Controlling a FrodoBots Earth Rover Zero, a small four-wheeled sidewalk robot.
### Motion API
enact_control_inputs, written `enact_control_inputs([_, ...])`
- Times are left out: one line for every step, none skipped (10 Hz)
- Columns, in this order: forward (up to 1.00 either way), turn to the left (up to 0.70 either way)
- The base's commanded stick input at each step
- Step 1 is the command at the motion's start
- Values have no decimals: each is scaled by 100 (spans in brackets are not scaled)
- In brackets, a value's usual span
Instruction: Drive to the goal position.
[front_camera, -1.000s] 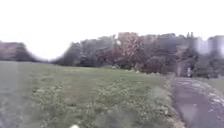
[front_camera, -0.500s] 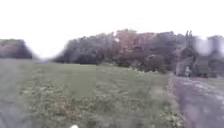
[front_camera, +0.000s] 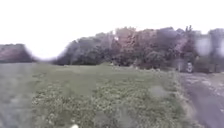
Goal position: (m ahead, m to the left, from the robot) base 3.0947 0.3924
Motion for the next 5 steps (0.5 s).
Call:
enact_control_inputs([70,-14])
enact_control_inputs([70,-14])
enact_control_inputs([70,-14])
enact_control_inputs([70,-14])
enact_control_inputs([70,-14])
